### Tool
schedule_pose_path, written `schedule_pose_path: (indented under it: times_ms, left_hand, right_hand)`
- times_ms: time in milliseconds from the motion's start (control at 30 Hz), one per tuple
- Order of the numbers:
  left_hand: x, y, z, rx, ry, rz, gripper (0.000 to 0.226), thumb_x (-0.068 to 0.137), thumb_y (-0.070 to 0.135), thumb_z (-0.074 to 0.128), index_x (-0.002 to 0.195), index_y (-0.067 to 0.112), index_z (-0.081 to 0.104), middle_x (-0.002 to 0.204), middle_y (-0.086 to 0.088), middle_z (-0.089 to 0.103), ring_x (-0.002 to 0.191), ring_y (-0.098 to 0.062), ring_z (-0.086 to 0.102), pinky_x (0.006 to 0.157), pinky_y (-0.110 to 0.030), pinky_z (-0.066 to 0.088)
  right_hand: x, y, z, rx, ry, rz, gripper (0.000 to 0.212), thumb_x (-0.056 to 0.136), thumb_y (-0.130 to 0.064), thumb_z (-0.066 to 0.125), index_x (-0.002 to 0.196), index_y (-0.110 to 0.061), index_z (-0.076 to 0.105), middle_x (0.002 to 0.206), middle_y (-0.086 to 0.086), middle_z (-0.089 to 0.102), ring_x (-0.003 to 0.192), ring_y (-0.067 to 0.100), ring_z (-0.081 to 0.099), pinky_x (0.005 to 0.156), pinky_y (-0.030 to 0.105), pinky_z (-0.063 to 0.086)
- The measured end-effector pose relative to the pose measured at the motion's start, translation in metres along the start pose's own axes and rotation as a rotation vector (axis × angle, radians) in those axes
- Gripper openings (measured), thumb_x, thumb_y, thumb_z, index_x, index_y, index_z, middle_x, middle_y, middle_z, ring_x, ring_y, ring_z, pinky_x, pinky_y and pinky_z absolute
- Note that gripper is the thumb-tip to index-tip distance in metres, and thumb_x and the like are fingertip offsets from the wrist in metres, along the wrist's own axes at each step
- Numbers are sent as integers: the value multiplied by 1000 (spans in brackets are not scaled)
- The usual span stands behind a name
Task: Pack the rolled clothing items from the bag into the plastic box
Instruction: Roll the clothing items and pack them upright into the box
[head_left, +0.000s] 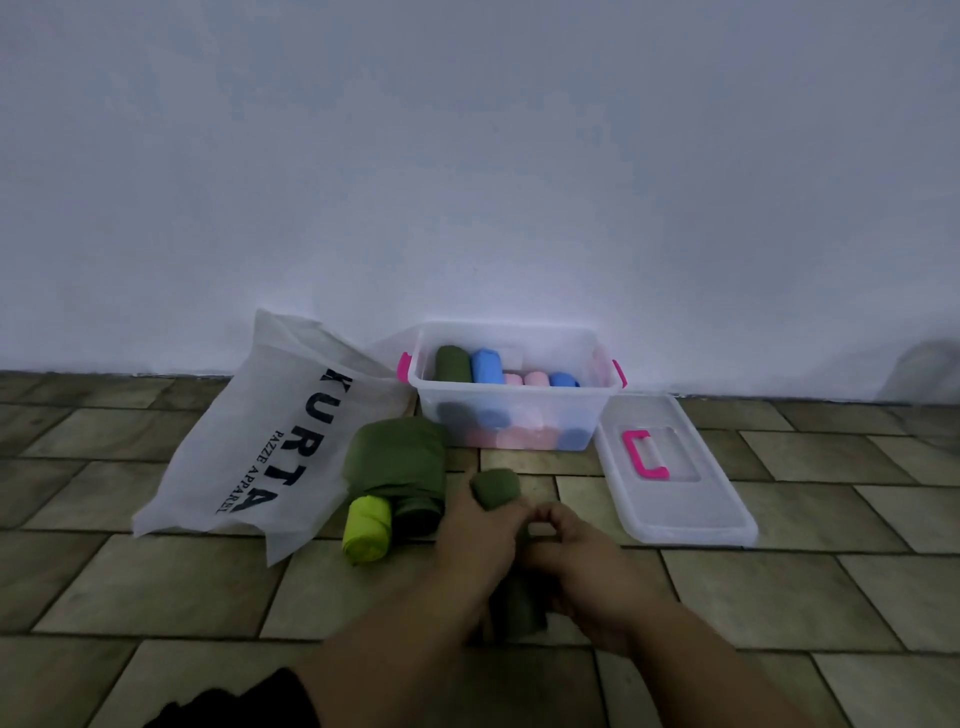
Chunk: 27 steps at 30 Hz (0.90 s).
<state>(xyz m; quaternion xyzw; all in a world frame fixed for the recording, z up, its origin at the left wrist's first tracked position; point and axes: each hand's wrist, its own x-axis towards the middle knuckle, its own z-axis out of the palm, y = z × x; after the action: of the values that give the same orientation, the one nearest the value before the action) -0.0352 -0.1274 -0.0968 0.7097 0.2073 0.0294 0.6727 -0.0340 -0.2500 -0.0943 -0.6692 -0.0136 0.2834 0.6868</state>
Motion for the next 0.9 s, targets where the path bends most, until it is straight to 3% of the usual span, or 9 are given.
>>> schedule_pose_path:
  times_ms: [67,100,200,267,367,500,633,767,900]
  left_hand:
    - [27,22,-5,339,16,165,75,79,44,65,143,26,29,134,-2,52,119,-25,51,100,-38,41]
    - [41,35,-8,468,49,241,79,81,50,58,147,26,20,137,-4,49,123,-26,47,100,-37,37]
    - [88,73,-21,637,188,383,74,84,61,44,144,23,24,140,-5,45,126,-30,44,90,-41,34]
    - [117,90,-30,862,224,293,84,82,67,40,148,20,16,151,-8,31,135,-32,32,100,-52,29]
    - [148,97,-38,1046,141,106,98,81,69,44,151,13,4,157,-9,17,140,-33,22,108,-56,20]
    - [168,89,-38,1012,61,50,104,81,66,49,150,9,-4,158,-9,11,143,-30,16,114,-54,16]
    - [175,84,-42,1025,26,61,106,81,67,47,149,10,-11,160,-8,0,146,-27,7,115,-55,13]
    - [175,82,-42,1075,21,61,105,80,71,43,149,13,-12,160,-6,-4,146,-27,5,112,-58,6]
    - [174,82,-42,1084,33,58,104,81,71,43,149,14,-11,160,-6,-3,146,-28,6,112,-59,7]
  right_hand:
    - [13,-22,-9,56,-30,-12,35,81,-7,66,114,-15,58,106,14,71,100,32,67,87,50,54]
    - [22,-37,-14,65,-29,-24,33,81,-8,67,112,-15,59,107,13,70,101,31,67,85,48,55]
    - [53,-86,-29,62,72,-102,25,83,-7,65,106,-11,58,103,16,68,93,29,66,69,40,57]
    - [78,-117,-38,78,188,-174,27,85,-6,64,110,-8,54,105,17,64,88,29,67,62,39,57]
    - [120,-152,-50,16,407,-283,39,85,-10,65,118,-8,43,113,16,58,95,33,65,70,47,58]
    - [171,-160,-53,-533,606,-146,56,87,-18,62,132,-4,32,126,20,51,109,35,55,93,47,49]
    - [193,-154,-36,-1175,380,17,40,93,-21,54,125,2,51,129,20,54,114,32,53,84,31,41]
    - [199,-155,-30,-1308,211,82,30,87,-25,61,105,-1,62,116,18,62,98,29,59,79,33,46]
    - [201,-153,-27,-1439,220,88,50,88,-26,61,131,-3,49,134,16,51,119,30,50,92,32,41]
